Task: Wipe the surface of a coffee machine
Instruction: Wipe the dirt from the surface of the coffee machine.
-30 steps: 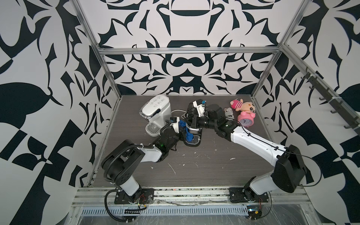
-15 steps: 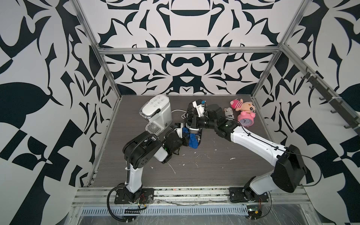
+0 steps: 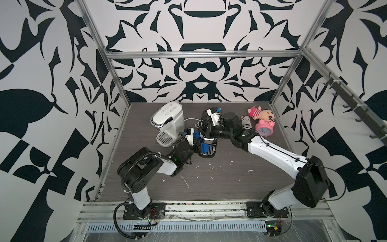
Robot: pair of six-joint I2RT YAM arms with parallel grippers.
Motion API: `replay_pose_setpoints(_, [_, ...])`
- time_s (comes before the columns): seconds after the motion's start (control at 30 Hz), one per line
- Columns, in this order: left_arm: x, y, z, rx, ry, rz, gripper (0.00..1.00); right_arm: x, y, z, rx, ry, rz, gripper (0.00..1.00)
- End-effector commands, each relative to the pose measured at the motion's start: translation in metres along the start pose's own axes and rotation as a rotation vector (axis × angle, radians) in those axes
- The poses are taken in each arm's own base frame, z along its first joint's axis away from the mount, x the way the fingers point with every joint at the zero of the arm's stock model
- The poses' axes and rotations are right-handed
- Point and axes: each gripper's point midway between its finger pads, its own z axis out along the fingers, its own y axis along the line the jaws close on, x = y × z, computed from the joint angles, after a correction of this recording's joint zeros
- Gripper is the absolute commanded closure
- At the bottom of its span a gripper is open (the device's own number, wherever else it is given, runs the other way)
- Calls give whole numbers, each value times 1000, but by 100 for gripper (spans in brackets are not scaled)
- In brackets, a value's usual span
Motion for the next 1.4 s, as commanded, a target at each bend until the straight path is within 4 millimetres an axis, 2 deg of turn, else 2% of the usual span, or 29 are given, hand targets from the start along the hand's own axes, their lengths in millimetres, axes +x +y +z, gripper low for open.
replay_pose_setpoints(0.0, [-20, 6, 3, -30, -105, -13, 100, 91, -90, 5, 295, 279, 170, 100])
replay_pose_setpoints(0.17, [-43, 2, -9, -50, -157, 19, 100, 93, -90, 0, 304, 284, 166, 100])
replay_pose_setpoints(0.27, [-48, 5, -12, -94, -134, 68, 100, 92, -90, 0, 305, 285, 161, 100])
replay_pose_setpoints(0.6, [-74, -17, -14, -83, -76, 274, 100, 91, -90, 1, 307, 288, 158, 100])
replay_pose_setpoints(0.77, [-80, -24, -14, -62, -81, 313, 100, 89, -89, 3, 306, 289, 154, 100])
replay_pose_setpoints(0.87, [-69, -20, -8, -64, -51, 306, 100, 88, -88, 4, 304, 291, 153, 100])
replay_pose_setpoints(1.03, [-20, 7, 5, -96, 27, 237, 100, 92, -91, 6, 307, 302, 158, 100])
replay_pose_setpoints(1.2, [7, 21, 14, -93, 27, 166, 100, 95, -93, 7, 307, 311, 164, 100])
replay_pose_setpoints(1.27, [15, 22, 19, -85, 54, 167, 100, 95, -92, 7, 306, 316, 163, 100])
replay_pose_setpoints(1.37, [10, 18, 20, -76, 44, 159, 100, 93, -90, 5, 300, 311, 158, 100])
